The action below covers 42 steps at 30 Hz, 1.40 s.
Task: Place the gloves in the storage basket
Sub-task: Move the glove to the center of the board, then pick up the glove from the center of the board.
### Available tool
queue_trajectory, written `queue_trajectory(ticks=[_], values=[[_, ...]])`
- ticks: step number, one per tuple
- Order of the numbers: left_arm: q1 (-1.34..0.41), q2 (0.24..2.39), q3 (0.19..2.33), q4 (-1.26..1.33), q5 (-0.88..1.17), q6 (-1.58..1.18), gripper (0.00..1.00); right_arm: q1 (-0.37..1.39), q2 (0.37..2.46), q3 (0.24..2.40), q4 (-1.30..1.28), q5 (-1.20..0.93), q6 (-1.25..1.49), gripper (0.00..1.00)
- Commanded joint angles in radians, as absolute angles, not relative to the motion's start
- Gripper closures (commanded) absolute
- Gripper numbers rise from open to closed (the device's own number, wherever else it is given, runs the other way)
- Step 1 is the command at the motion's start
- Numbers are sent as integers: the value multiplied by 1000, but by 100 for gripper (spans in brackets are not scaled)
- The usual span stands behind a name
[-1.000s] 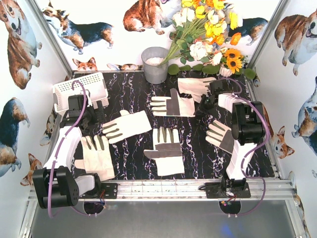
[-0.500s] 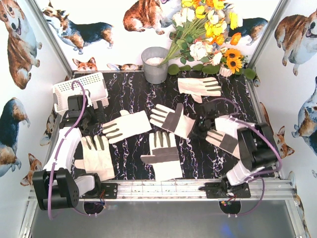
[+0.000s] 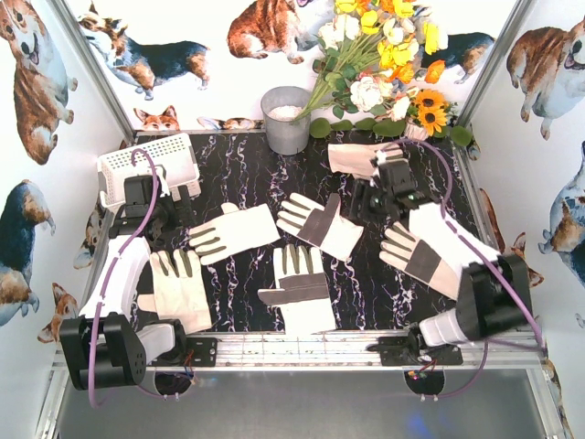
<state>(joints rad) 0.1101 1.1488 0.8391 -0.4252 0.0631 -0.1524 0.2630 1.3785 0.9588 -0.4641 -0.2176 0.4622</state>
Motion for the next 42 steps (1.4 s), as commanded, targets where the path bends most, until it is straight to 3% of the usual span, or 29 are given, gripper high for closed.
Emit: queue_trajectory(ticks=[1, 14, 27, 30, 33, 35, 39, 42], values=[[120, 1133, 833, -419, 65, -141, 0, 234, 1518, 1098, -367, -341, 276, 43], [120, 1163, 834, -410, 74, -120, 0, 137, 1904, 1340, -306, -593, 187, 45], [90, 1151, 779, -373, 359, -218, 6, 166, 2111, 1478, -273, -688, 210, 48], [41, 1112, 700, -360, 397, -282, 6, 166, 2111, 1456, -243, -689, 222, 57], [-65, 1080, 655, -380, 369, -338, 7, 166, 2086, 1410, -224, -661, 228, 81], [-153, 1060, 625, -378, 358, -394, 11, 163, 2032, 1350, -195, -605, 236, 91], [-320, 1045, 523, -285, 403, -530, 22, 133, 1913, 1193, -106, -508, 286, 100], [-420, 1037, 452, -205, 430, -609, 26, 105, 1829, 1085, -65, -437, 330, 100]])
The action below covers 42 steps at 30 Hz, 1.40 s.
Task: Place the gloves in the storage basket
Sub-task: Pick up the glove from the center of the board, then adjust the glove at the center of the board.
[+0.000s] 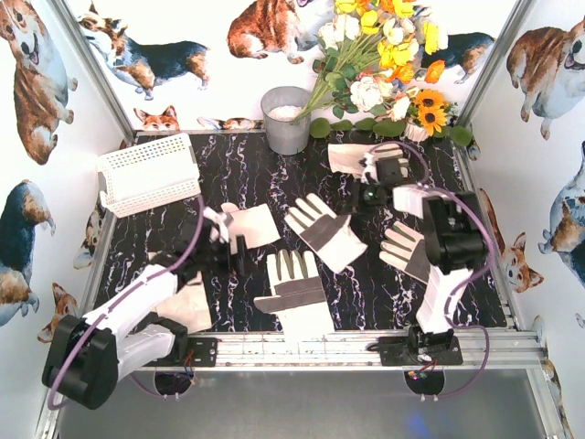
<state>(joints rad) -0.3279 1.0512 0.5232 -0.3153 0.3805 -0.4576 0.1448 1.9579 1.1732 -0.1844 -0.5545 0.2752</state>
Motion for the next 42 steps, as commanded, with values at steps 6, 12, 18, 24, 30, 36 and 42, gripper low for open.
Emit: queue_trajectory(ticks=[6, 12, 18, 24, 30, 36, 42], values=[[-546, 1065, 386, -102, 465, -713, 30, 74, 1701, 918, -23, -342, 369, 100], [-609, 1107, 328, -42, 463, -782, 38, 52, 1625, 839, -9, -311, 391, 100], [-661, 1145, 321, -41, 387, -807, 59, 27, 1560, 798, -5, -310, 406, 100], [-661, 1154, 349, -13, 266, -817, 95, 13, 1499, 769, -30, -291, 421, 100], [-648, 1248, 433, -32, 222, -727, 100, 5, 1464, 751, -88, -233, 449, 100], [-633, 1346, 516, -88, 232, -619, 100, 5, 1437, 705, -124, -216, 491, 100], [-623, 1347, 565, -144, 212, -574, 73, 6, 1348, 695, -180, -216, 482, 100]])
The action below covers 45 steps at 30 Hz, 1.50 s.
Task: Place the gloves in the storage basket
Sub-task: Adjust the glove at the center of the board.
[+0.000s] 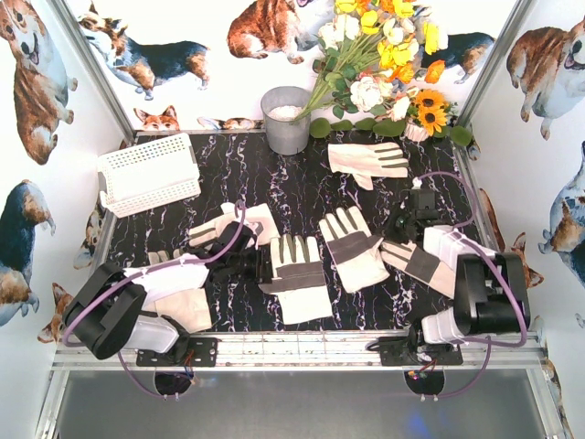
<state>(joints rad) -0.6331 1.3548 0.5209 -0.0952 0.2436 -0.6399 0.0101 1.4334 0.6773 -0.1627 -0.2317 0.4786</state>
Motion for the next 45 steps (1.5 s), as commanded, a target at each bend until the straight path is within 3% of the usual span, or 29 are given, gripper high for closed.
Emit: queue_trajectory(ticks=[1, 4, 7, 11, 19, 26, 31, 40, 45], values=[[-623, 1339, 576, -155, 203, -571, 64, 5, 1329, 703, -195, -217, 477, 100], [-623, 1306, 624, -221, 135, -561, 34, 5, 1279, 738, -242, -234, 465, 100], [-624, 1266, 697, -309, 46, -550, 21, 6, 1237, 775, -281, -264, 464, 100], [-633, 1211, 799, -316, 12, -557, 20, 13, 1196, 823, -344, -305, 490, 100], [-758, 1236, 844, 53, 35, -705, 19, 151, 1124, 893, -398, -177, 672, 100], [-863, 1382, 954, 165, -52, -751, 16, 300, 1095, 931, -324, -96, 817, 100], [-854, 1401, 924, 279, -151, -916, 16, 330, 1089, 884, -186, -173, 796, 100], [-853, 1526, 1037, 147, -241, -1220, 16, 418, 1066, 822, -107, -208, 704, 100], [-853, 1539, 1010, 182, -296, -1342, 20, 432, 1038, 777, -76, -213, 689, 100]])
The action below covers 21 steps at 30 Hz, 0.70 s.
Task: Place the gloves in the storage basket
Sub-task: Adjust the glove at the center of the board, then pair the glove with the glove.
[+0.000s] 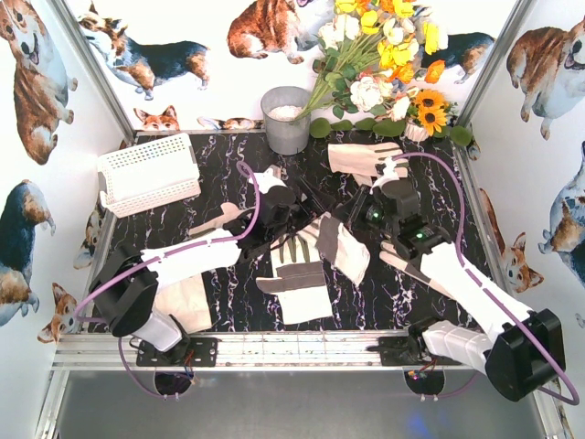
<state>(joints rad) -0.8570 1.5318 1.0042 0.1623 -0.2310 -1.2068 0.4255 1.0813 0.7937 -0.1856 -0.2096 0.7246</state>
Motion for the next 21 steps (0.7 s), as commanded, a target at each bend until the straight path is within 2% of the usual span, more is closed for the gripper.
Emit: queue_trajectory(ticks=[1, 7, 21], values=[[-853, 1541, 1008, 185, -300, -1360, 22, 432, 1034, 770, -73, -215, 687, 100], [-854, 1577, 1017, 162, -284, -1428, 31, 439, 1019, 741, -43, -221, 667, 100], [-856, 1645, 1067, 136, -158, -1430, 32, 448, 1023, 697, 76, -319, 481, 100]])
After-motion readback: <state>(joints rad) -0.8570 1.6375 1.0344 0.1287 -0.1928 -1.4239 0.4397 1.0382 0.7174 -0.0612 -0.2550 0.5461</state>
